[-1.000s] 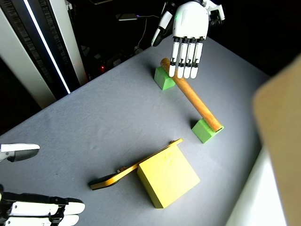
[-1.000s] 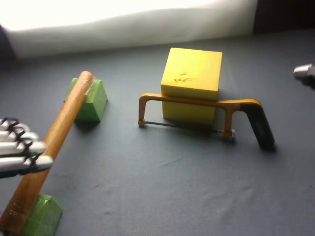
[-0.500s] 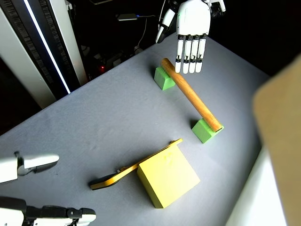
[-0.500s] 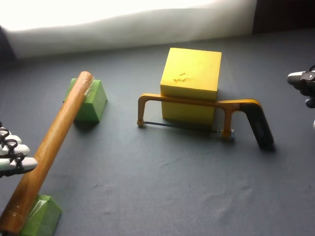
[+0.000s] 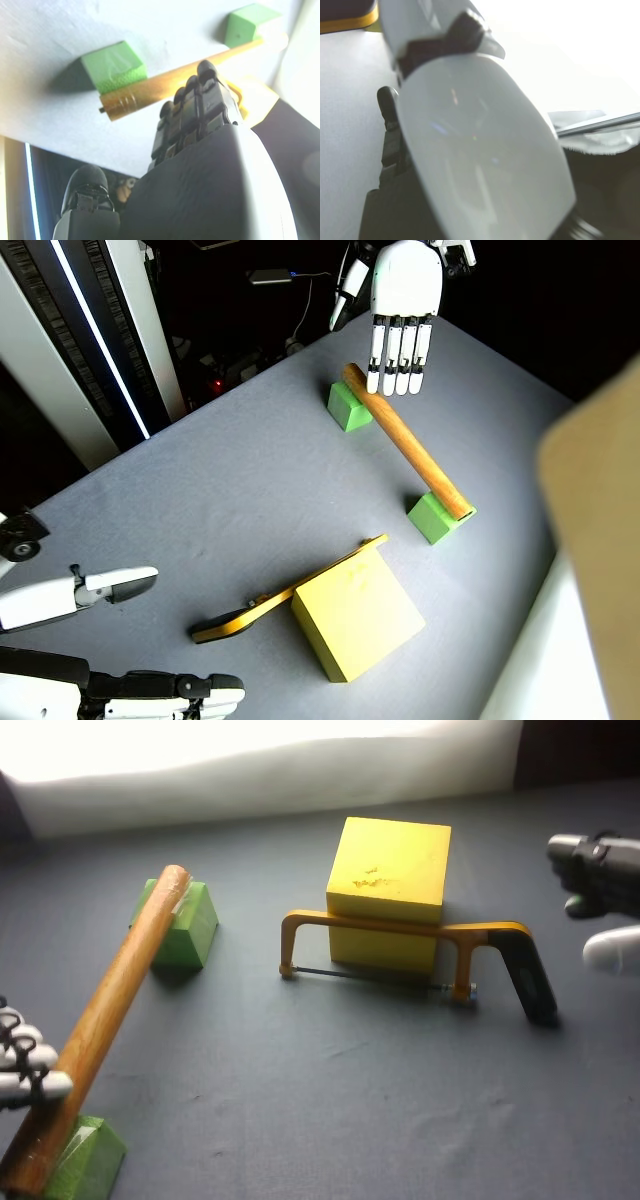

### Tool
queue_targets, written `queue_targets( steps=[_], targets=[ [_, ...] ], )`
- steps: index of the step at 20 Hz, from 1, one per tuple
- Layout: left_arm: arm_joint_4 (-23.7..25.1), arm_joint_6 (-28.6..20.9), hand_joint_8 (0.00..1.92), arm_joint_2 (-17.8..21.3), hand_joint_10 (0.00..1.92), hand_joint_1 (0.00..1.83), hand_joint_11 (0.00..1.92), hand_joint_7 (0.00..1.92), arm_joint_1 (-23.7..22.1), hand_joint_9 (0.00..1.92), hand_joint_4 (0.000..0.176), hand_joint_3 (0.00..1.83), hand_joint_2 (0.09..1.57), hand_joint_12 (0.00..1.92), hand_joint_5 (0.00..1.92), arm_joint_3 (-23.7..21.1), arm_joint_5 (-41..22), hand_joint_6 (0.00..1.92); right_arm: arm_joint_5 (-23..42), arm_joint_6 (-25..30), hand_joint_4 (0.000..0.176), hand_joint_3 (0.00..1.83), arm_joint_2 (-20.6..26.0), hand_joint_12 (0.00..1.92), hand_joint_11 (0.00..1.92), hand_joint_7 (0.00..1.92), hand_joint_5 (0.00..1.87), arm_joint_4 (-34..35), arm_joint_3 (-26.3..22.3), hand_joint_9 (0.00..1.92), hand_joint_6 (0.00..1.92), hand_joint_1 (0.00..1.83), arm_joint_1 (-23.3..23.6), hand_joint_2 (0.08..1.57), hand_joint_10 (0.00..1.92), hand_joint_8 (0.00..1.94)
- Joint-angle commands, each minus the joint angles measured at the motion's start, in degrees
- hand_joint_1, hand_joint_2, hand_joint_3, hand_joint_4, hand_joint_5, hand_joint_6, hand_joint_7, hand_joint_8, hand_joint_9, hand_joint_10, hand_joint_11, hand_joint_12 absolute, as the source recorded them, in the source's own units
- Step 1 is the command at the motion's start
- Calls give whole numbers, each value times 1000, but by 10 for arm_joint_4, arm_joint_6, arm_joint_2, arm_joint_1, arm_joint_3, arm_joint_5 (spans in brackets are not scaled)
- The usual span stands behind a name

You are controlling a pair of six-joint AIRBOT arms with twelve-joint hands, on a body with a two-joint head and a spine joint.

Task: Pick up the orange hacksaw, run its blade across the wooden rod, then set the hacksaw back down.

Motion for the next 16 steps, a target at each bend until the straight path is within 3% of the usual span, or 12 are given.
queue_targets(
  steps=[1, 12, 16],
  targets=[
    [-14, -1, 5, -1, 5, 0, 0, 44, -4, 37, 0, 3, 1177, 231, 34, 0, -10, 5, 91, -4, 0, 0, -4, 598, 0, 103, 112, 41, 2, 115, 0, 1031, -8, 1039, 2, 1],
    [-14, -2, 0, -8, 0, 0, 0, 22, 2, 19, 0, 2, 1179, 236, 32, 12, -8, 2, 89, -2, 0, 4, -62, 599, 0, 99, 90, 69, 45, 109, 0, 1005, -24, 1054, 0, 1],
    [-14, -3, 2, -10, 0, 0, 0, 7, 4, 0, 0, 3, 1189, 160, 18, 12, -10, 4, 89, -41, 0, 10, -78, 587, 0, 98, 98, 107, 49, 107, 4, 995, -17, 1075, 1, 3]
  ],
)
